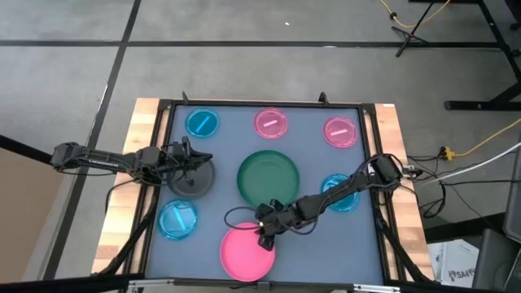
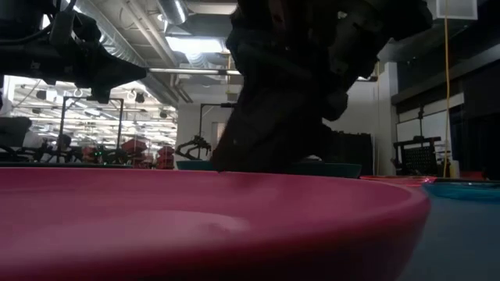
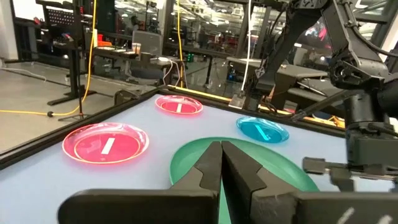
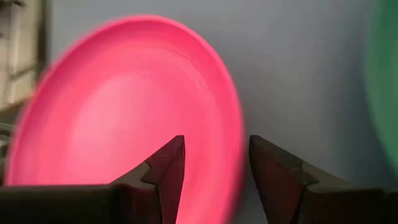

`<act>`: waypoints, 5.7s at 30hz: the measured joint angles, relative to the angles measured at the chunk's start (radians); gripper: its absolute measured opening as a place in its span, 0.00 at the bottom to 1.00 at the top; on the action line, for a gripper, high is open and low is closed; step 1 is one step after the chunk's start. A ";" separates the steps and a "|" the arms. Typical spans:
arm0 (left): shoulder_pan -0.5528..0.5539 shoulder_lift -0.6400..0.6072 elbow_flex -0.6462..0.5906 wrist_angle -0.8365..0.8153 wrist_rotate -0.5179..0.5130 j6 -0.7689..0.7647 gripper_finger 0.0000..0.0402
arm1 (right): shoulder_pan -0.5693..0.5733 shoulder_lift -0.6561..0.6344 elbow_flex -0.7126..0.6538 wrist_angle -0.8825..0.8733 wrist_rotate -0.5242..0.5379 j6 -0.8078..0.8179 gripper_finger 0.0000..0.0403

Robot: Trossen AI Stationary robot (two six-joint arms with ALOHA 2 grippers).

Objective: Stack plastic plates
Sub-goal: Stack the pink plate on top of the green plate, then stack the black plate on top of the pink plate

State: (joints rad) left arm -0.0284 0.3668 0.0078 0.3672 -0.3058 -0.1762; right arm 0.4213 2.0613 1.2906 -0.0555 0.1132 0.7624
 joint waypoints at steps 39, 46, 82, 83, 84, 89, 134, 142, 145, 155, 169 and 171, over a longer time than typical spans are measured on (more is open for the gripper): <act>0.000 0.000 0.000 0.000 -0.003 0.022 0.01 | -0.009 0.022 0.076 -0.032 -0.026 -0.109 0.00; 0.000 0.000 0.000 -0.002 0.010 0.022 0.01 | -0.028 -0.074 0.086 -0.087 -0.009 -0.172 0.00; 0.000 0.000 0.000 0.000 -0.053 0.030 0.01 | -0.507 -0.412 -0.157 -0.305 -0.163 -0.564 0.00; 0.000 0.000 0.000 0.000 -0.059 0.030 0.02 | -0.520 -0.411 -0.175 -0.290 -0.182 -0.565 0.00; 0.000 0.000 0.000 0.000 -0.060 0.030 0.03 | -0.531 -0.411 -0.194 -0.287 -0.192 -0.565 0.00; 0.000 0.000 0.000 -0.024 -0.060 0.029 0.10 | -0.569 -0.410 -0.297 -0.200 -0.224 -0.560 0.00; -0.089 0.281 0.289 -0.486 0.024 0.029 0.29 | -0.312 -0.468 -0.366 0.014 0.083 -0.575 0.38; -0.175 0.510 0.431 -0.671 -0.006 -0.049 0.37 | -0.247 -0.468 -0.366 0.012 0.148 -0.561 0.38; -0.217 0.584 0.486 -0.753 -0.007 -0.122 0.36 | -0.235 -0.468 -0.366 0.010 0.162 -0.560 0.38; -0.340 0.775 0.582 -0.962 0.002 -0.411 0.36 | -0.231 -0.467 -0.366 0.007 0.159 -0.560 0.38; -0.379 0.926 0.582 -0.984 0.001 -0.477 0.36 | -0.231 -0.467 -0.369 0.000 0.159 -0.562 0.38; -0.378 0.954 0.582 -0.984 0.001 -0.477 0.36 | -0.231 -0.467 -0.369 0.000 0.159 -0.562 0.38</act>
State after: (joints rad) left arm -0.4068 1.3203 0.5900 -0.6170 -0.3051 -0.6533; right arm 0.1902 1.5944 0.9215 -0.0551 0.2722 0.2005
